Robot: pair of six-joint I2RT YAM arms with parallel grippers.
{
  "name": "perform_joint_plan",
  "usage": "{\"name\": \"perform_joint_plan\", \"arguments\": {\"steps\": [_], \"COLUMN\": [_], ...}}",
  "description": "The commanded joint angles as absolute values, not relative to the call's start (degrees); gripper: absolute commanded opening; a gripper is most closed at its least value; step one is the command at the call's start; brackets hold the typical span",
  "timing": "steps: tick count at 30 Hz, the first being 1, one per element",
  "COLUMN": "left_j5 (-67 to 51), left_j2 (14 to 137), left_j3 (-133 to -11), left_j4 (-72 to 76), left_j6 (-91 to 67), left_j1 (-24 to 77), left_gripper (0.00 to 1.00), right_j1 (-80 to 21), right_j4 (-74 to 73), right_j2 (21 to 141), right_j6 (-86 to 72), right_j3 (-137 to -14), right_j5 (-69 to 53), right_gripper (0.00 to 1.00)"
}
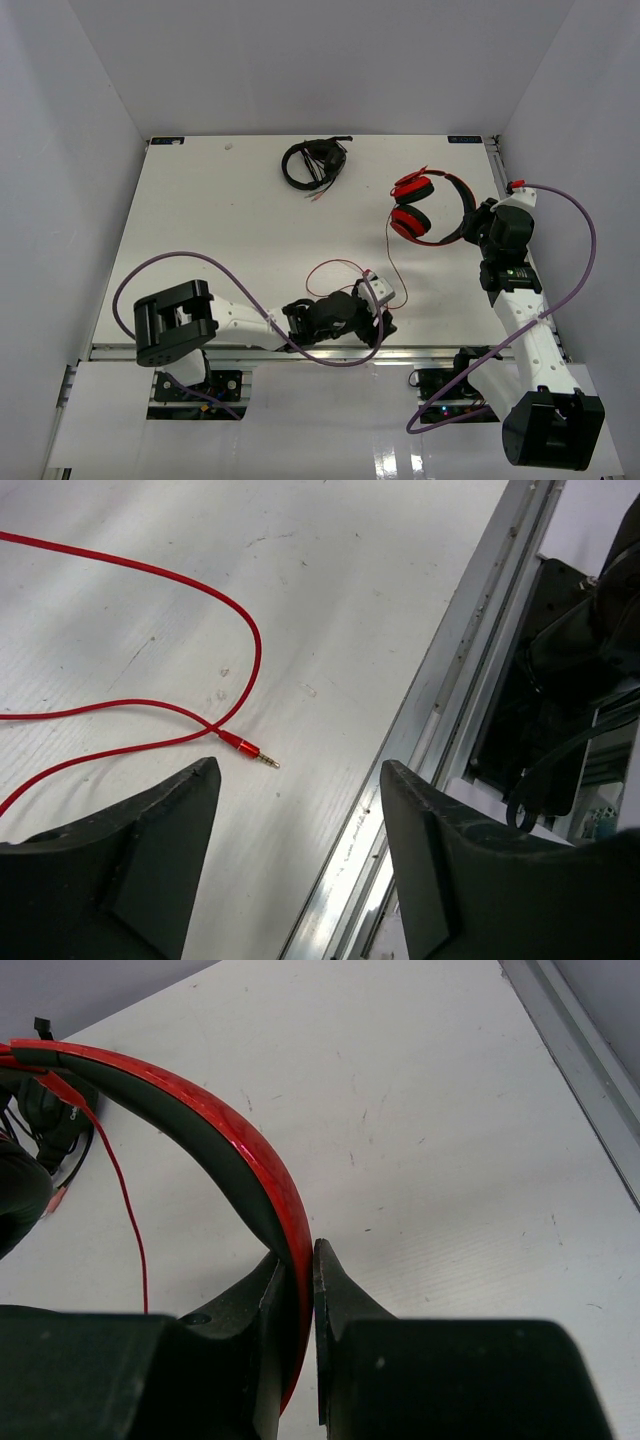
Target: Wrap the headphones
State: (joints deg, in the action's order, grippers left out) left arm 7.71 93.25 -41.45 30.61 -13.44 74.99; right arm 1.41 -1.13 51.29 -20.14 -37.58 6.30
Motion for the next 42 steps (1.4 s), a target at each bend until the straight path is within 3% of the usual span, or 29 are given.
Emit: {"name": "perform_joint_plan", "arguments": {"steps": [1,12,19,22,27,31,42], "left_j5": [7.5,9.0,9.0,8.4,5.2,2.9,0.8], "left_j2": [97.8,109.1,110.7,112.1,114.5,114.4,108.2], "left_j3": [-47.1,-59.6,-60.1,-61.5,-64.5,-64.5,-60.1], "left_j4": [28.1,21.6,21.0,20.2,19.8,19.7,20.0], "left_j6": [-10.2,-5.0,-6.1,-6.9,-9.0,-10.4,-12.5], "left_j1": [74.0,72.1,71.6,71.6,71.5,71.5,76.7], "left_gripper": [0.78,0.8,0.71,0.61,0.21,0.01,0.0], "right_j1": [1.2,1.2,1.2,1.2,1.2,1.2,1.2], "right_j4": [5.4,5.5,5.7,5.7,5.7,5.4,5.5], "right_j2": [49.7,49.7,49.8,49.7,49.7,49.7,51.1], "right_j6": [-22.1,-22.2,-22.4,-22.5,-22.4,-22.4,-20.8], "right_j3": [-37.7,-37.4,-37.2,-37.2,-37.1,-37.3,-37.6], "right_j5": [5.7,4.8,4.3,4.1,3.7,4.0,10.0], "right_gripper": [0.08,0.08,0.08,0.08,0.08,0.08,0.08]}}
